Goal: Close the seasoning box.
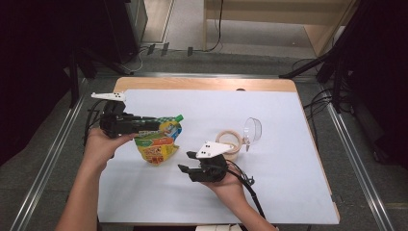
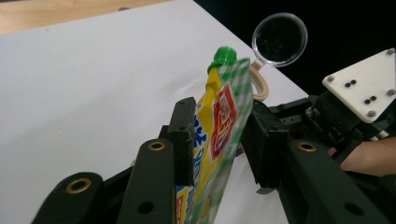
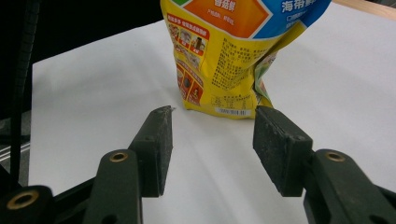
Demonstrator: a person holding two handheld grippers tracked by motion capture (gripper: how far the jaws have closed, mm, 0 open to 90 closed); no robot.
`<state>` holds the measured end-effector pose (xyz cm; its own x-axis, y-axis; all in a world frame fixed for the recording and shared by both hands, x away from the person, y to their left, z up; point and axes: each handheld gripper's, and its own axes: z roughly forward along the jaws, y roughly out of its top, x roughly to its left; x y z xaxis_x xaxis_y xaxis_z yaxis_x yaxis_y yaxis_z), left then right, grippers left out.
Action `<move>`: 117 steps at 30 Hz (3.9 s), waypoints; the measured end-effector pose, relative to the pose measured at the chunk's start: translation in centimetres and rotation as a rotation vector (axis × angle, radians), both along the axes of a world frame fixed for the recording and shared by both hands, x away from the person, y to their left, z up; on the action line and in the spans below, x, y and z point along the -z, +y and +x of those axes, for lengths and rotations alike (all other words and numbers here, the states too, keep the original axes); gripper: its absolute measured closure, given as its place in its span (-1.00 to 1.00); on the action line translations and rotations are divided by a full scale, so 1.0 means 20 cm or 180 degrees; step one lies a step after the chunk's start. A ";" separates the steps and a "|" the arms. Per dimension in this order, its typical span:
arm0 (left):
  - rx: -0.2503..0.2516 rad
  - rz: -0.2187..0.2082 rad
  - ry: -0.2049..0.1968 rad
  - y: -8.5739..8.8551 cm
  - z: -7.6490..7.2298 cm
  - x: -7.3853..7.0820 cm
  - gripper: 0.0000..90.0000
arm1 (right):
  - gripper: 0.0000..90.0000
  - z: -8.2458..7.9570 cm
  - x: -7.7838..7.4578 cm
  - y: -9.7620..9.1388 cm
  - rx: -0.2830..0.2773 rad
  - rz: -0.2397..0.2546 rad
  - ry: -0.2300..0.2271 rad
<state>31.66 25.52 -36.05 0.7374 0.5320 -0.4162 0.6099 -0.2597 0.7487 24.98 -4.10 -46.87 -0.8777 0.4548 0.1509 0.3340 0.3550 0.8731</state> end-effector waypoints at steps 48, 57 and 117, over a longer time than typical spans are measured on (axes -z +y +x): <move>-0.0721 0.0306 0.0171 0.20 0.10 0.05 0.05 | 0.19 0.04 -0.33 -0.18 -0.0082 -0.0065 0.0240; -0.0690 0.0313 0.0210 0.20 0.10 0.07 0.02 | 0.27 0.07 -0.45 -0.29 0.0068 -0.0051 0.0150; -0.0707 0.0324 0.0220 0.19 0.10 0.10 -0.01 | 1.00 0.33 -0.32 -1.06 0.1346 0.0100 0.0523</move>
<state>33.69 29.35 -38.06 0.5694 0.7195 -0.3975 0.7094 -0.1857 0.6800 31.50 -25.38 -40.42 -0.5791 0.7611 0.2922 0.5790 0.1317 0.8046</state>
